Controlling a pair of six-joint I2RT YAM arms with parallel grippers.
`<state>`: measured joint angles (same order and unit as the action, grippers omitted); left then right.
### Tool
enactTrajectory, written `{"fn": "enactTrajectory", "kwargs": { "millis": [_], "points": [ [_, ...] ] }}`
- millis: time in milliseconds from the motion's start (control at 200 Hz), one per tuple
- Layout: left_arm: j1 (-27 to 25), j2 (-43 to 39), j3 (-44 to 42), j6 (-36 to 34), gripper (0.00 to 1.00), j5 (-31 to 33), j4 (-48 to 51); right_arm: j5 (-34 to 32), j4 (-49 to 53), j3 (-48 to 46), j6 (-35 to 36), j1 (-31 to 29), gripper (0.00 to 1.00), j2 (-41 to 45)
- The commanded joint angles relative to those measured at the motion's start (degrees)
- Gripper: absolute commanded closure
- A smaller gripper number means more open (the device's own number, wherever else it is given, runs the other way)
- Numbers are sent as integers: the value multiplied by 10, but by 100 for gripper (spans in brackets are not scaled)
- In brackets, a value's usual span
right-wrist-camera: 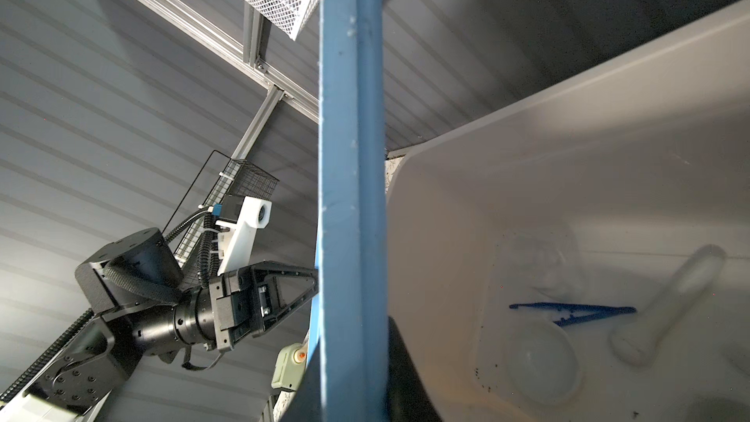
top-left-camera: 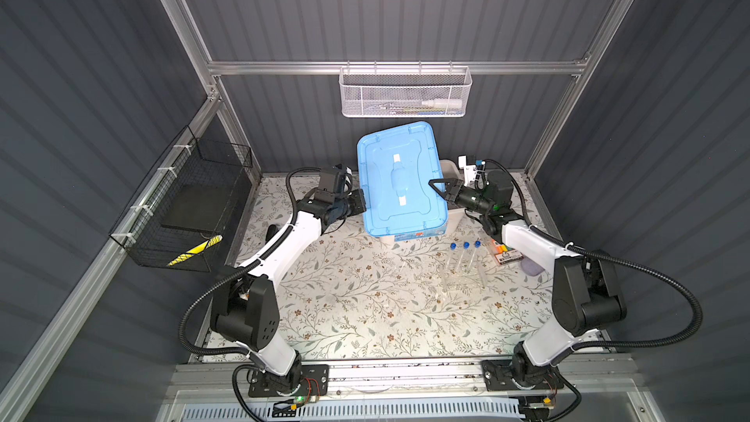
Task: Organize the chemistry lab equipment
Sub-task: 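Raise the blue lid with both grippers and tilt it upright above the bin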
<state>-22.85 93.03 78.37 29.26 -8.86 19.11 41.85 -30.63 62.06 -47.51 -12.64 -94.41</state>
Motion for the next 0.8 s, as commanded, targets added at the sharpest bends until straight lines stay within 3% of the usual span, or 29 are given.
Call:
{"fn": "enactTrajectory", "kwargs": {
  "millis": [0,315,485,795],
  "points": [
    [-11,9,22,4,90,-14,-21,15,12,-5,17,1,88,27],
    [-11,-21,60,-27,32,45,20,-32,74,-17,64,37,92,116],
    [-10,-32,96,-44,2,79,52,-95,170,8,175,44,93,185],
    [-10,-8,192,-53,0,29,71,-248,272,41,411,43,93,285]
  ]
}}
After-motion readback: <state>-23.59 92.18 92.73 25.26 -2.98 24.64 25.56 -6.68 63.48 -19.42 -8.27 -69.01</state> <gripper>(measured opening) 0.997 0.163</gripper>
